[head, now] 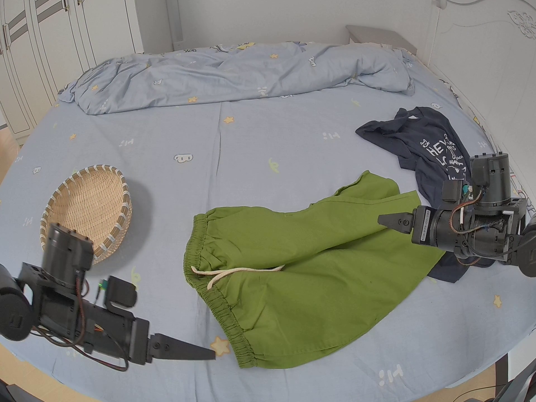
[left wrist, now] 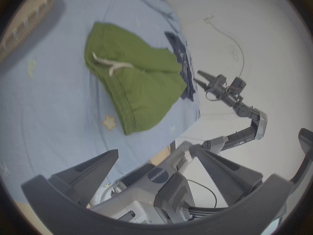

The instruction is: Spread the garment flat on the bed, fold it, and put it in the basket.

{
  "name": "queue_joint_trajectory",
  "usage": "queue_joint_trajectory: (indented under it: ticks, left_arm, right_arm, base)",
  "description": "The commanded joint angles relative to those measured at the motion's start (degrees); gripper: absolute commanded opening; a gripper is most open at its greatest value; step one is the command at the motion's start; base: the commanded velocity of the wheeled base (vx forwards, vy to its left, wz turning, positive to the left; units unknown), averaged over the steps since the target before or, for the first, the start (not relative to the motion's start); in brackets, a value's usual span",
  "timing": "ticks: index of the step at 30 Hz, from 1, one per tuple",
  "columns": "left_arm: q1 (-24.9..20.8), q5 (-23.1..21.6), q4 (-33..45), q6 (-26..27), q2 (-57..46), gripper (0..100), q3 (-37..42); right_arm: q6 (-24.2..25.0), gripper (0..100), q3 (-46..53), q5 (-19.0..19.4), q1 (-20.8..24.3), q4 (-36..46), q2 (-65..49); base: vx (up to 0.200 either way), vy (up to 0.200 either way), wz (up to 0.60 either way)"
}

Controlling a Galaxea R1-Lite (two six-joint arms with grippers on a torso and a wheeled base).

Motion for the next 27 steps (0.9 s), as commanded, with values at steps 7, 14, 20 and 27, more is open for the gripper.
queue_joint_trajectory:
  ticks: [7,14,20,27]
  left_arm:
    - [-7.2,-1.5,-6.4,-0.1,17.9,100,1.4]
    - [-7.3,-1.3,-15.5,-0.4,25.3,100,0.8]
    - [-7.2,-0.8,-19.5,-0.5,28.0,100,0.8]
    - [-7.1,-0.8,-21.1,-0.6,28.8,100,0.1]
  right_arm:
    - [0.0,100,1.5,0.0,-0.5,-0.2,-1.0]
    - [0.0,100,1.6,-0.1,-0.5,-0.2,-1.0]
    - [-0.1,100,2.0,-0.2,-0.5,-0.3,-1.0]
    - [-0.1,100,2.2,-0.1,-0.4,-0.4,-1.0]
  base:
    - [0.000,0.000,0.00]
    - [0.000,0.000,0.00]
    - [0.000,0.000,0.00]
    - [0.000,0.000,0.00]
